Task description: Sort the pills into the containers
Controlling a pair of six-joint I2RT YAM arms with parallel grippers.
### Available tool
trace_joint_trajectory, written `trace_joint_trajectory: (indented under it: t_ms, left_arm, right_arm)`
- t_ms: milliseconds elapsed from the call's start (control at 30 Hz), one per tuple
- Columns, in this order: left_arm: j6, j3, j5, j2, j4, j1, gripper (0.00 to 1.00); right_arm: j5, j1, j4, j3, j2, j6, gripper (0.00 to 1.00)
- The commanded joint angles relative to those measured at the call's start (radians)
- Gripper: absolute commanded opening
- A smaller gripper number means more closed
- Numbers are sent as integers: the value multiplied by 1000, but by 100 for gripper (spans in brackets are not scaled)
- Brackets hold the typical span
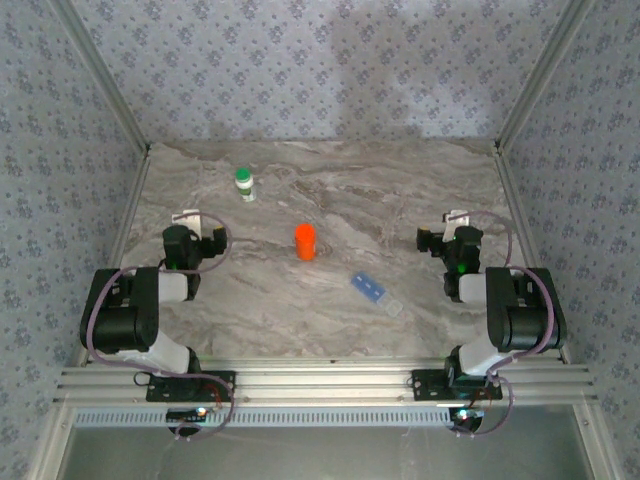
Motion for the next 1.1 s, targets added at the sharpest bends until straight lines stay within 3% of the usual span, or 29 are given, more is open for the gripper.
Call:
trace_joint_trajectory:
  t_ms: [0,100,200,300,367,433,467,533,633,700,767,867,933,1067]
  left_arm:
    - [34,-16,-3,-40,34,-29,98]
    - [20,-14,-94,-130,-46,-56,99]
    - [-79,33,-244,-216,-229,-57,99]
    - [-173,39,-382,-261,-297,-57,98]
    - [-380,108,-605,-315,-549,-58,99]
    - [-612,196,-748,-361,-871,-54,99]
    - [-664,194,-718,-384,-916,-42,98]
    - [-610,112,-587,-420,-761,-37,99]
    - [-650,64,-464,-455,-680,-10,99]
    - [-633,56,-374,-461,-631,-3,99]
    - [-620,55,-310,-460,-601,-8,98]
    - [-611,52,-268,-462,-575,-21,99]
    - [-597,53,-251,-474,-565,-40,99]
    - [-610,77,-174,-510,-598,-84,98]
  right_arm:
    - [-14,-9,-5,8,-7,15,100]
    - [-20,-11,-5,8,-7,18,100]
    - [-18,-11,-7,8,-7,17,100]
    - [-25,-14,-8,9,-7,19,100]
    - [-25,-16,-9,9,-7,20,100]
    - [-16,-12,-9,11,-7,17,100]
    - [-8,-6,-8,9,-7,14,100]
    - [31,13,5,2,-9,4,100]
    - [118,51,26,-19,-37,-10,100]
    - [245,80,70,-56,-80,-2,100]
    - [381,150,-138,15,-175,1,100]
    - [494,210,-593,234,-231,178,100]
    - [576,279,-747,305,-240,232,100]
    - [559,417,-979,396,-273,326,100]
